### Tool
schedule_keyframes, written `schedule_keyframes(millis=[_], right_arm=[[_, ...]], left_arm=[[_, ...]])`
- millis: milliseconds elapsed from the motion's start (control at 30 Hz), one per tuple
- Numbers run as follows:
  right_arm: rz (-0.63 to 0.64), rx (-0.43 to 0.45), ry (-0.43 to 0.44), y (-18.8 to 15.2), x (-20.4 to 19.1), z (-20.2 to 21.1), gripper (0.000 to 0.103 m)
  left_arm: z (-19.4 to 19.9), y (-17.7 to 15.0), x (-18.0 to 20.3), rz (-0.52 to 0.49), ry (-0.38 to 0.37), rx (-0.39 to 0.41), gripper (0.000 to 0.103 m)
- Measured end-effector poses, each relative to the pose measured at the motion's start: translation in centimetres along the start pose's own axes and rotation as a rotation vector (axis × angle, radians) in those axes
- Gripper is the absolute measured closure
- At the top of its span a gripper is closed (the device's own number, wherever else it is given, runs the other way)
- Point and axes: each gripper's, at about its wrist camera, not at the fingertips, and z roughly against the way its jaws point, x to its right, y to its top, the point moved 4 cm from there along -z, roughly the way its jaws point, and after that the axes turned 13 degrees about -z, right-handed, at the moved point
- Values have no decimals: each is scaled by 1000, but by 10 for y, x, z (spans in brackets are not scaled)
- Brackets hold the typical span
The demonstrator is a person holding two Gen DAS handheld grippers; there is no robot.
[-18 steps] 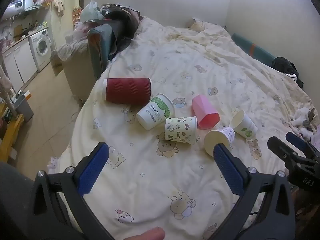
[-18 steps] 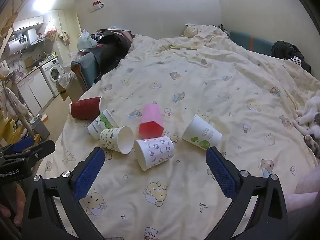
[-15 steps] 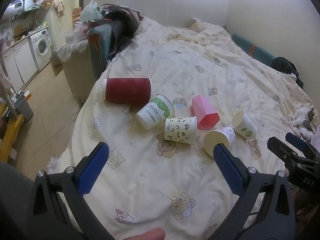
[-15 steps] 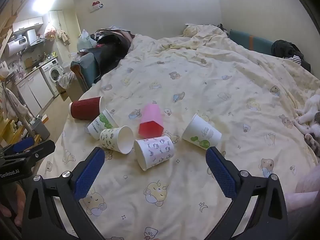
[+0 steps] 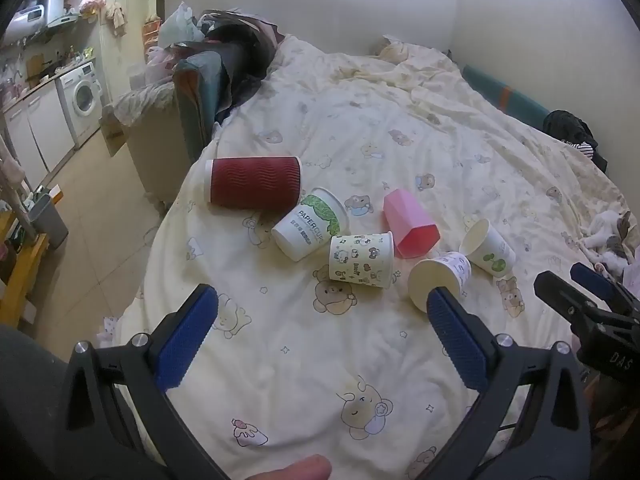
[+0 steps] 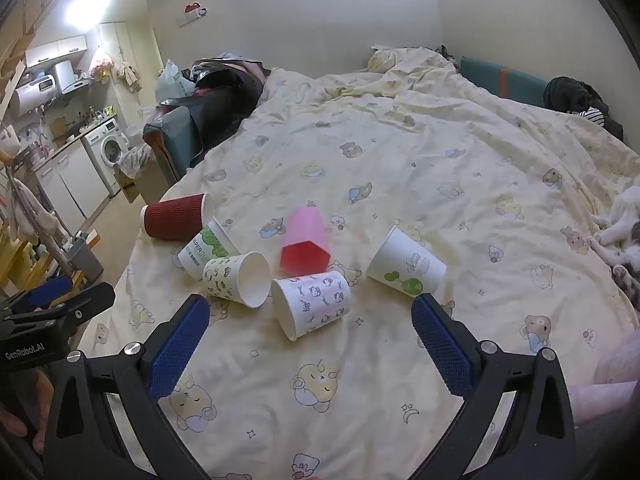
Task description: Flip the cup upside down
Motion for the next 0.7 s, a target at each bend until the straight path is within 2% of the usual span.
schedule_keyframes(millis=[700], right_arm=[[-16,-10,6,-4,2,-2,0]], left_arm=[[1,0,-2,-2,-1,-1,0]])
